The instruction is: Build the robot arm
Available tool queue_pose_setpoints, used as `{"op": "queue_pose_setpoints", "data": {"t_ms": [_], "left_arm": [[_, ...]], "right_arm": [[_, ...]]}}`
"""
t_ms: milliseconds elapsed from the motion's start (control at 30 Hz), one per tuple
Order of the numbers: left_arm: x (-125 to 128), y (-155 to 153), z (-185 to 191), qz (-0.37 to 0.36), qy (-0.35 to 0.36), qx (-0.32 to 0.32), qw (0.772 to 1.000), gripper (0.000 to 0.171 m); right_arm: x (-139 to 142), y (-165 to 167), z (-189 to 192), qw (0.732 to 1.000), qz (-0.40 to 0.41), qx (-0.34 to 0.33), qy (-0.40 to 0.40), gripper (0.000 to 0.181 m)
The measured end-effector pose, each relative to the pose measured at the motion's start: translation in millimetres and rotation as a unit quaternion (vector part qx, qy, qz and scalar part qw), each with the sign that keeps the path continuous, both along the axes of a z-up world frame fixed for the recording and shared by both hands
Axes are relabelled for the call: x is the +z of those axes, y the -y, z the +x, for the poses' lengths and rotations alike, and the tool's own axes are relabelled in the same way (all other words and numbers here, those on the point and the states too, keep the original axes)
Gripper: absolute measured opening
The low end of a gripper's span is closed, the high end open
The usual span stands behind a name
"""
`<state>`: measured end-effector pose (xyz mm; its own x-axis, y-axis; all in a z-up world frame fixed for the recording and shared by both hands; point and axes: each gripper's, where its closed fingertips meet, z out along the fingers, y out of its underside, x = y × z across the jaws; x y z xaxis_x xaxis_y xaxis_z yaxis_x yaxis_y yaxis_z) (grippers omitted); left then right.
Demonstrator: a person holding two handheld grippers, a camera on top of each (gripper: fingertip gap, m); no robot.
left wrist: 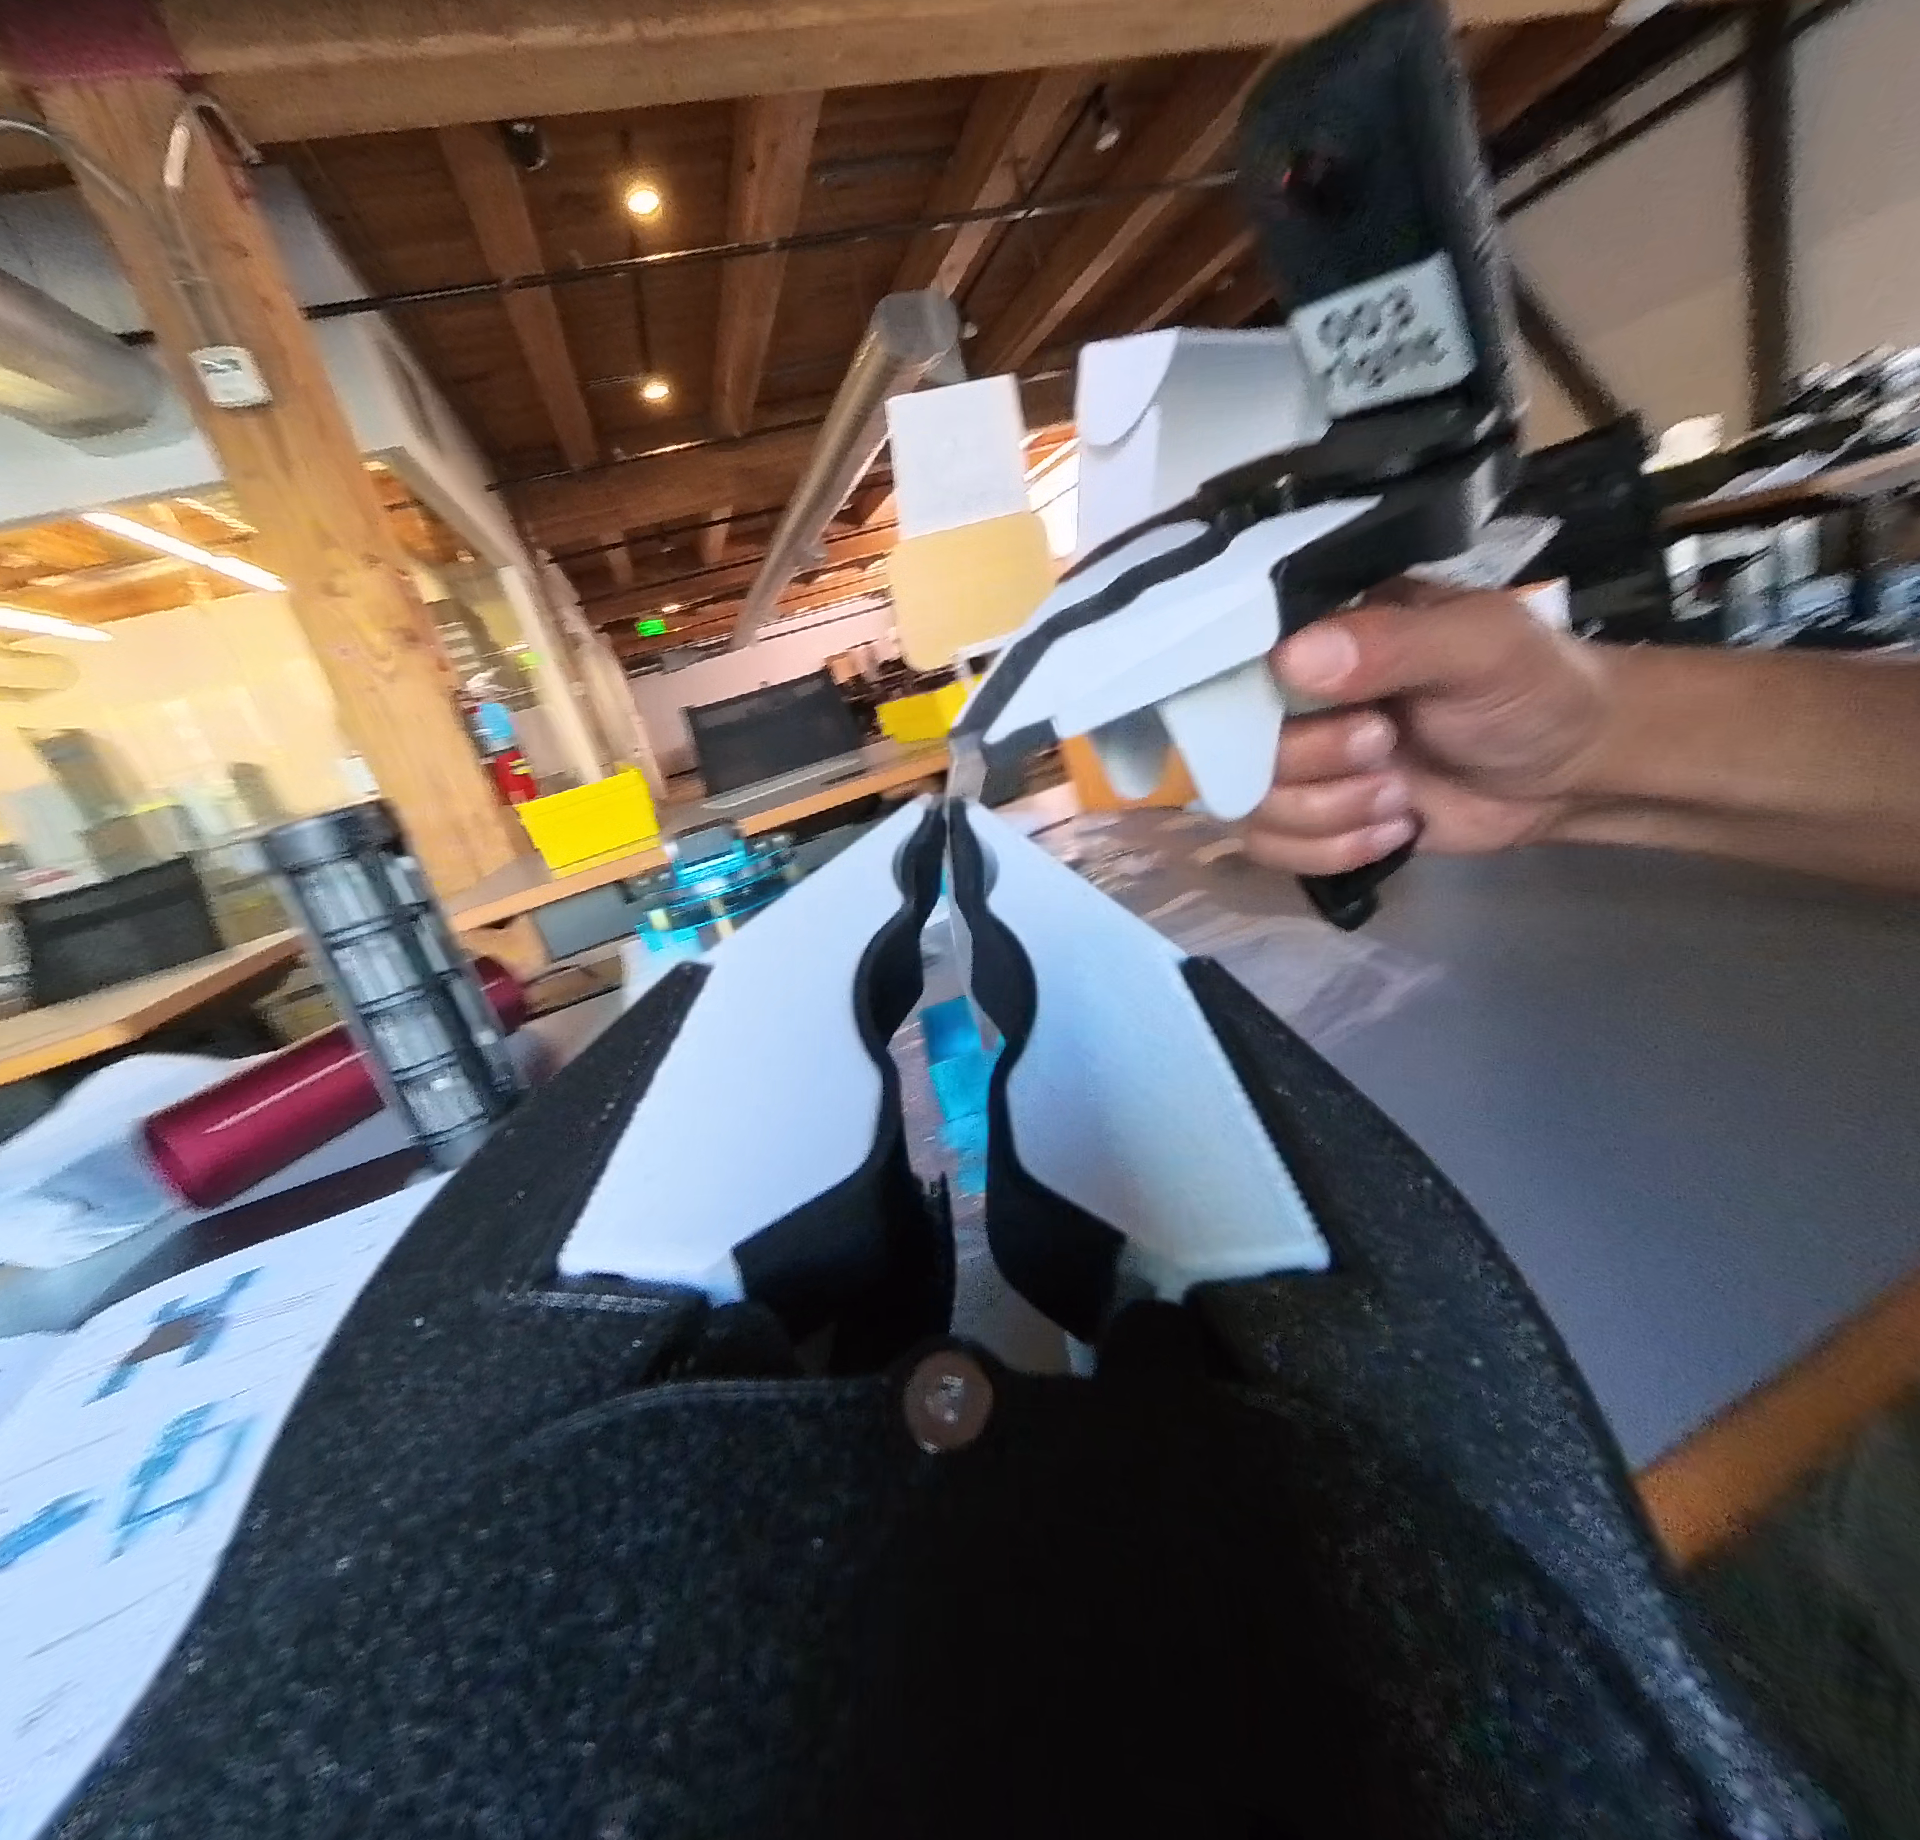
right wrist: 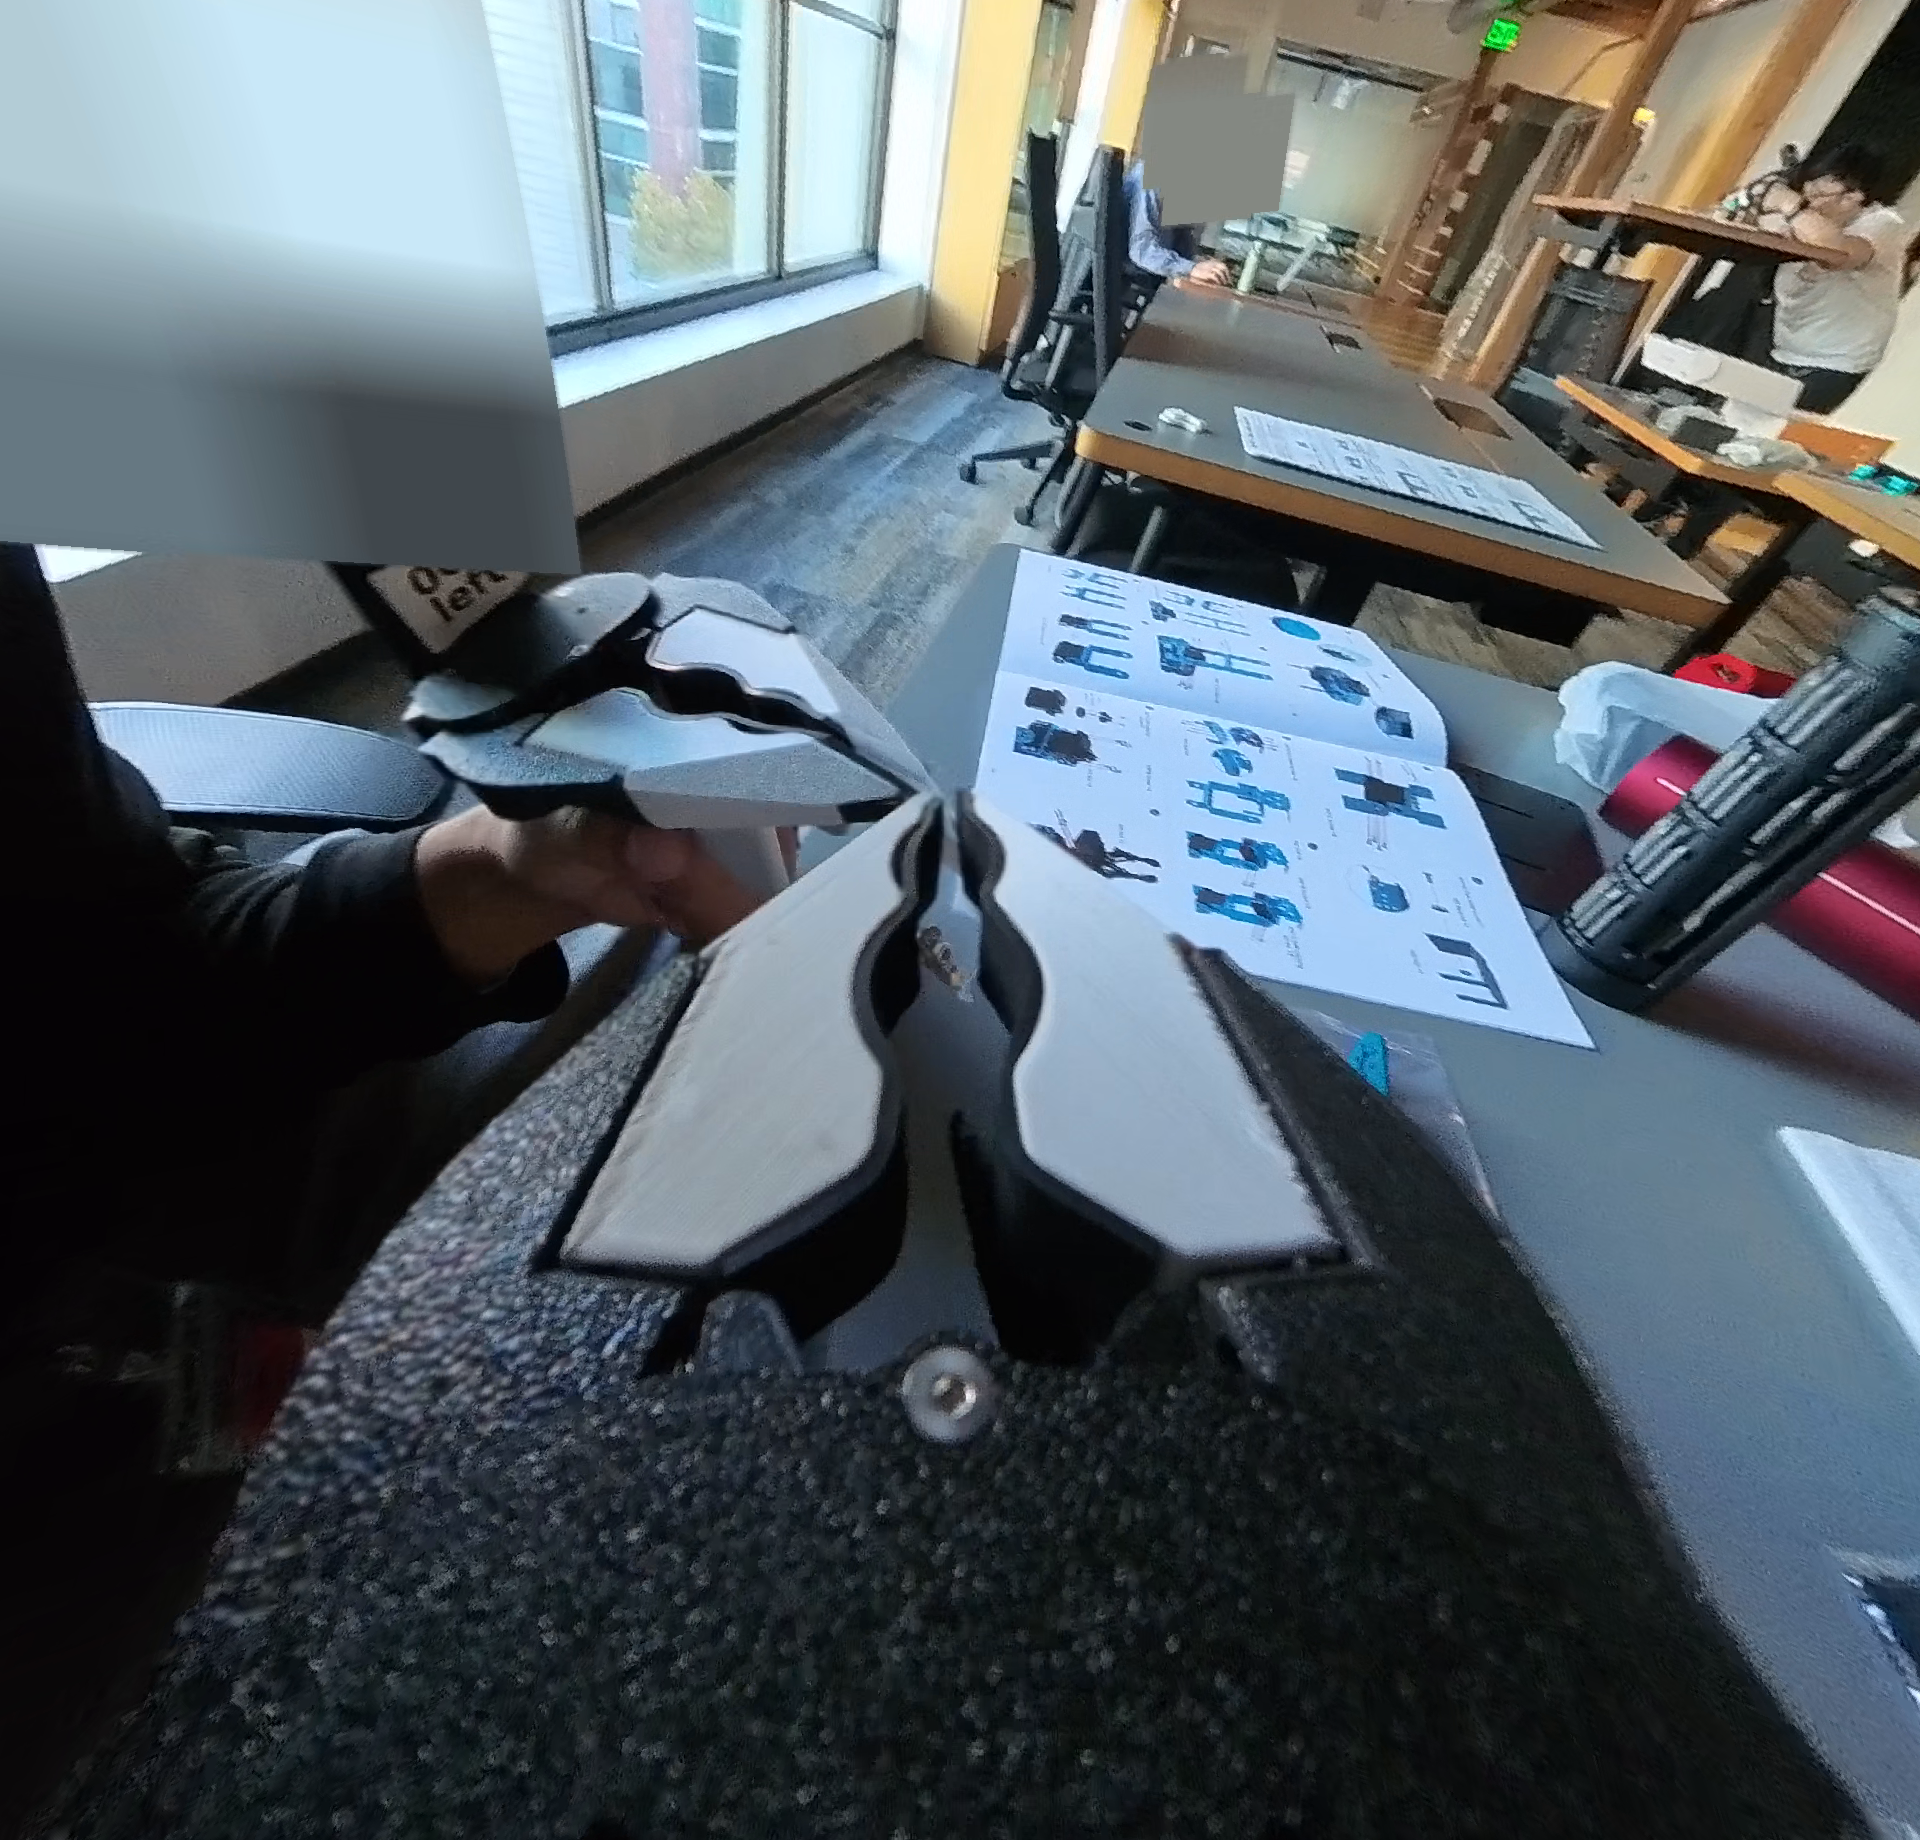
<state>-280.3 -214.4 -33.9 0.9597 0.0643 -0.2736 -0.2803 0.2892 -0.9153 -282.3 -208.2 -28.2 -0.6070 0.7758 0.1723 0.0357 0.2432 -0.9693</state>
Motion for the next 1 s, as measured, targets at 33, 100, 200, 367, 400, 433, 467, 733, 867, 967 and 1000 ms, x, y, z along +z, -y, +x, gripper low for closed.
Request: {"op": "queue_pose_setpoints", "data": {"t_ms": [33,100,200,367,400,433,467,733,867,967,1000], "left_arm": [[2,3,4,0.006,0.014,-0.025,1.000,0.000],[7,8,8,0.019,0.041,-0.064,0.997,0.000],[9,13,11,0.023,0.068,-0.103,0.992,0.000],[9,18,14,0.020,0.107,-0.154,0.982,0.000],[10,19,12,0.021,0.117,-0.159,0.980,0.000],[11,20,10,0.026,0.129,-0.160,0.978,0.004],[13,21,9,0.031,0.140,-0.166,0.976,0.009],[12,24,12,0.029,0.149,-0.191,0.970,0.000],[13,25,11,0.034,0.158,-0.198,0.967,0.000],[13,26,10,0.037,0.162,-0.202,0.965,0.000],[13,27,10,0.037,0.162,-0.202,0.965,0.000]], "right_arm": [[0,2,1,1.000,-0.006,0.007,0.000,0.010],[-1,7,4,0.999,-0.019,0.029,0.008,0.021],[5,17,11,0.998,-0.035,0.059,-0.003,0.002],[8,22,15,0.996,-0.044,0.074,-0.008,0.000],[7,22,15,0.996,-0.043,0.075,-0.002,0.000],[5,22,14,0.996,-0.042,0.074,0.006,0.000],[4,23,14,0.996,-0.042,0.077,0.010,0.000],[2,21,13,0.996,-0.042,0.074,0.015,0.000],[2,22,13,0.996,-0.043,0.075,0.013,0.001],[3,21,13,0.996,-0.047,0.074,0.012,0.001],[4,21,13,0.996,-0.049,0.074,0.010,0.001]]}}
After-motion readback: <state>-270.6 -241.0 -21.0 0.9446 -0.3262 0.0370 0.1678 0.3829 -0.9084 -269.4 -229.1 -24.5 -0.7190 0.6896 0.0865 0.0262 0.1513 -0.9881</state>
